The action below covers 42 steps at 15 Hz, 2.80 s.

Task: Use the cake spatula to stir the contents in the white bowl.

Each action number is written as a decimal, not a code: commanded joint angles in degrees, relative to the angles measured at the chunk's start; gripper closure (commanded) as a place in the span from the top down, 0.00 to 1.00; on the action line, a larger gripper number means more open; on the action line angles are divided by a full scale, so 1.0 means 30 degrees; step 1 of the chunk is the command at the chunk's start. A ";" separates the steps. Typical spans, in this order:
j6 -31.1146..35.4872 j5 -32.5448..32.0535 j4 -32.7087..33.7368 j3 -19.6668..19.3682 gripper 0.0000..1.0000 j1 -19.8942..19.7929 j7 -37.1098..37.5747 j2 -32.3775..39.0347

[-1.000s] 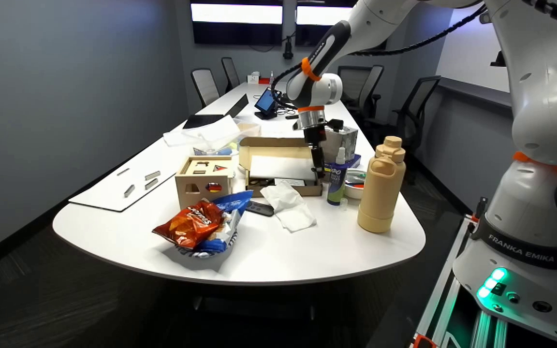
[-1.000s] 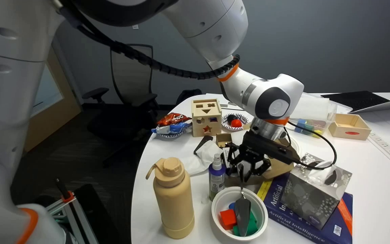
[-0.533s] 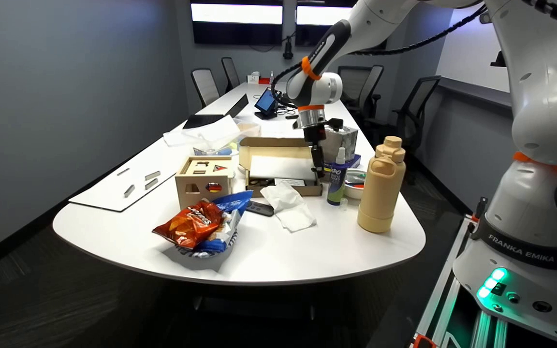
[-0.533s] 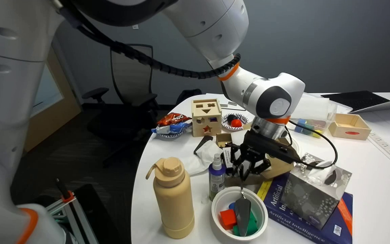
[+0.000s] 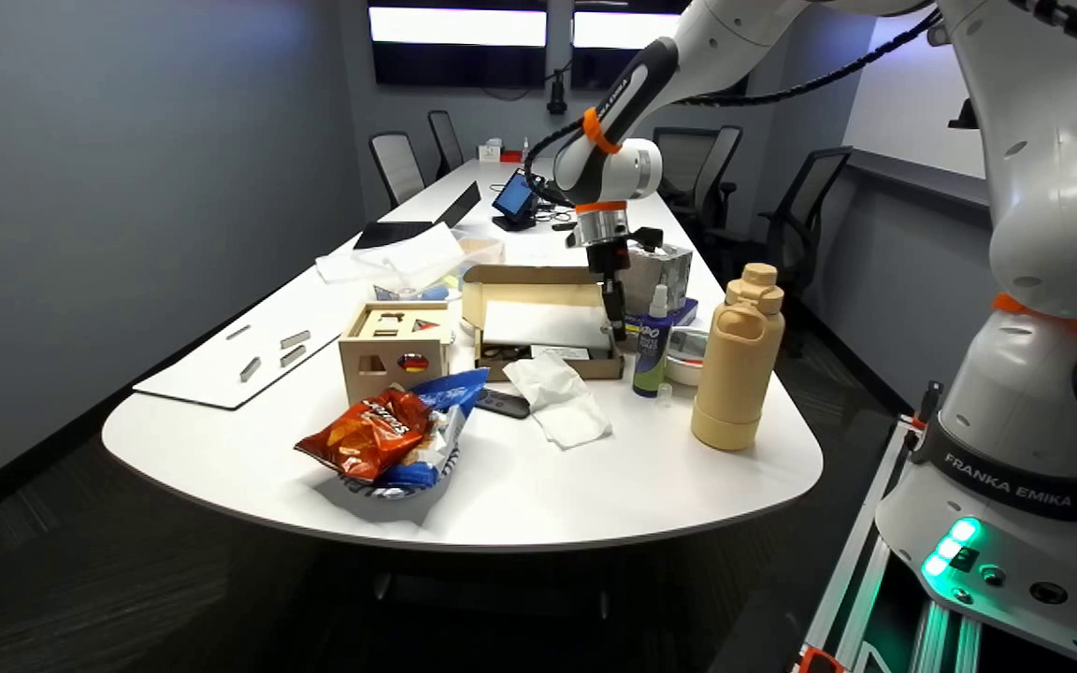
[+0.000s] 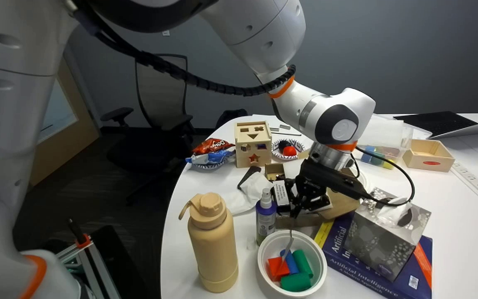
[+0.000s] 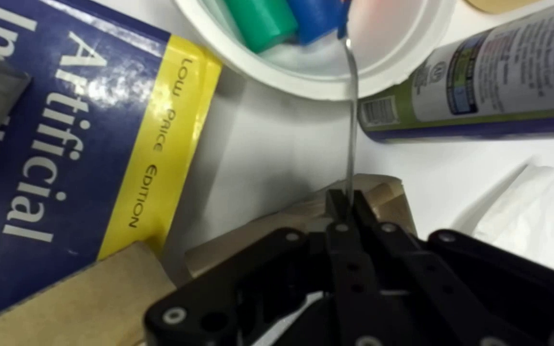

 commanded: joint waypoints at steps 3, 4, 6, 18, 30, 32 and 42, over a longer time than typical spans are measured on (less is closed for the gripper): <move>-0.0439 0.0533 0.0383 0.0187 0.01 -0.0239 -0.0449 0.0167; -0.0406 0.0577 0.0348 0.0202 0.01 -0.0252 -0.0465 0.0143; -0.0197 0.0783 0.0129 0.0250 0.01 -0.0332 -0.0573 -0.0129; 0.4355 0.3650 -0.2556 0.0585 0.01 -0.1239 -0.4167 -0.2756; 0.7513 0.9344 -0.5551 0.0839 0.01 -0.2419 -1.0194 -0.4448; 0.7711 1.0029 -0.6197 0.0683 0.01 -0.2485 -1.0943 -0.4993; 0.7914 1.4980 -0.7999 -0.0135 0.01 -0.2265 -1.5863 -0.6021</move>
